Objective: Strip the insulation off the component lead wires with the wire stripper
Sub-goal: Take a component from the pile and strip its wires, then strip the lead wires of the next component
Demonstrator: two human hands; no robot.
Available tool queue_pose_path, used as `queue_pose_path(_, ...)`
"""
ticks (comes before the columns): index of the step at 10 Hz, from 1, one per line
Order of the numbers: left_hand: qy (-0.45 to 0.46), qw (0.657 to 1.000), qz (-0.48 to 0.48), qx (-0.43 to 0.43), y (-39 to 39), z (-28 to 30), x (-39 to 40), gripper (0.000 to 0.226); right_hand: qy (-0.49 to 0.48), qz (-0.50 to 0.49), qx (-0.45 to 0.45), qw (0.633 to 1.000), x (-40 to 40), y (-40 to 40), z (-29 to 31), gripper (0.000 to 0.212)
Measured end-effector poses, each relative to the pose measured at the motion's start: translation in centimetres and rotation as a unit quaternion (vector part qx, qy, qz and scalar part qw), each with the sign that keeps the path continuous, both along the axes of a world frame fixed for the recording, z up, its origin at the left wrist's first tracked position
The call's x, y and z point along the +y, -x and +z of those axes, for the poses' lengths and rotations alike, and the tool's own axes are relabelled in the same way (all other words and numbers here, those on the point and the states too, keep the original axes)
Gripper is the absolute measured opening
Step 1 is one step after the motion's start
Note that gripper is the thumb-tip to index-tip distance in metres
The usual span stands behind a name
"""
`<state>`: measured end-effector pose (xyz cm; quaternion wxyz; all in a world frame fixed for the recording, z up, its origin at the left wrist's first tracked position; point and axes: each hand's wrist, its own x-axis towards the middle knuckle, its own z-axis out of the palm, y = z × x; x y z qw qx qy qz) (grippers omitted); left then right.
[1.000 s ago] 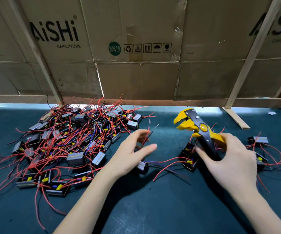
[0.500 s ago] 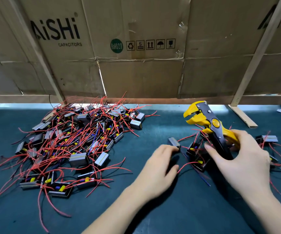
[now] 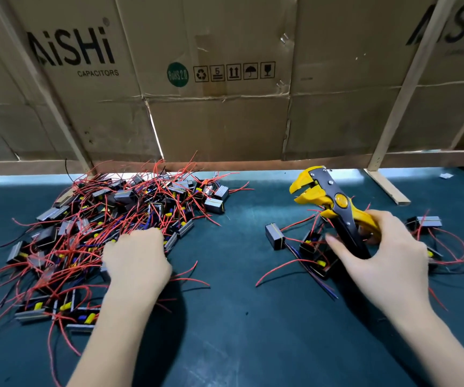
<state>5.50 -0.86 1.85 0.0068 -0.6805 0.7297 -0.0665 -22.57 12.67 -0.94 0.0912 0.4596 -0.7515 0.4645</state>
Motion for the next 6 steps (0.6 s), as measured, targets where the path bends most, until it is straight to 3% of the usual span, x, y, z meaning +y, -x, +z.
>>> queue_pose_path(1,-0.010,1.000,-0.021,-0.017,0.3,-0.2,0.1,0.025,-0.012,-0.001,-0.002,1.000,0.0,0.1,0.0,0.046)
queue_pose_path(4,0.009,0.998,-0.025,0.065,0.3,-0.4,-0.1,0.031,-0.015,-0.007,0.001,1.000,0.0,0.2,0.0,0.045)
queue_pose_path(6,0.061,0.935,-0.143,0.318,2.4,0.4,2.0,0.033,-0.019,-0.013,0.008,1.000,0.0,0.4,-0.1,0.047)
